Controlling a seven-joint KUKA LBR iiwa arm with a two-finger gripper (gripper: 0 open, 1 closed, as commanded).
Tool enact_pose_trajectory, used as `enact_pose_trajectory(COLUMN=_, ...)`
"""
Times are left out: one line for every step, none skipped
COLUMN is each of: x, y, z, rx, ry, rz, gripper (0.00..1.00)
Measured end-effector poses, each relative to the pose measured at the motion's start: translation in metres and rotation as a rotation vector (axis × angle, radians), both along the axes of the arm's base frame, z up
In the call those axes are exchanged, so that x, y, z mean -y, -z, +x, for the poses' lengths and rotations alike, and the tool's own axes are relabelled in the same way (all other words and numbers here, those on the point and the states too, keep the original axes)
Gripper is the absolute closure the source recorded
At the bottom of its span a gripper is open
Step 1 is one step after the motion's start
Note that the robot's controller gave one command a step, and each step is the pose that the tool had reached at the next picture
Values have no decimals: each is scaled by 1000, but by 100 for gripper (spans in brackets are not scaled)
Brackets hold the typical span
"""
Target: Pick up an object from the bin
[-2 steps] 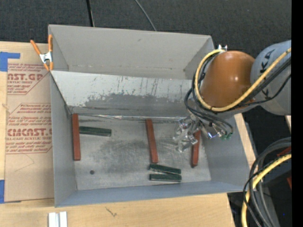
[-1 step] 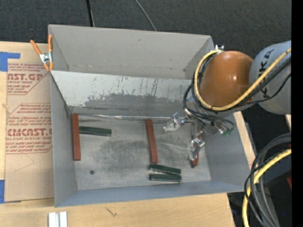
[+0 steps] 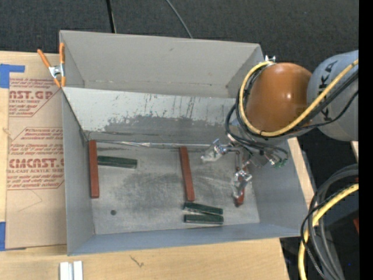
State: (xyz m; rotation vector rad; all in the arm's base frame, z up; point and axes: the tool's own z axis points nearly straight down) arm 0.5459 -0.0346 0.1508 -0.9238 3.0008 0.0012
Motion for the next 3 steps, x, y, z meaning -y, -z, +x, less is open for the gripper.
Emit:
enact_pose_trajectory(x=10, y=22, z=-26, rx=5, ry=-61, rz=0, gripper=0)
enact_pose_trajectory(x=14, y=69, z=-31, rx=0, ry=-26, rz=0, gripper=0)
enact_pose_trajectory(x=4, y=77, z=-46, rx=16, ry=-103, rz=-3, gripper=0)
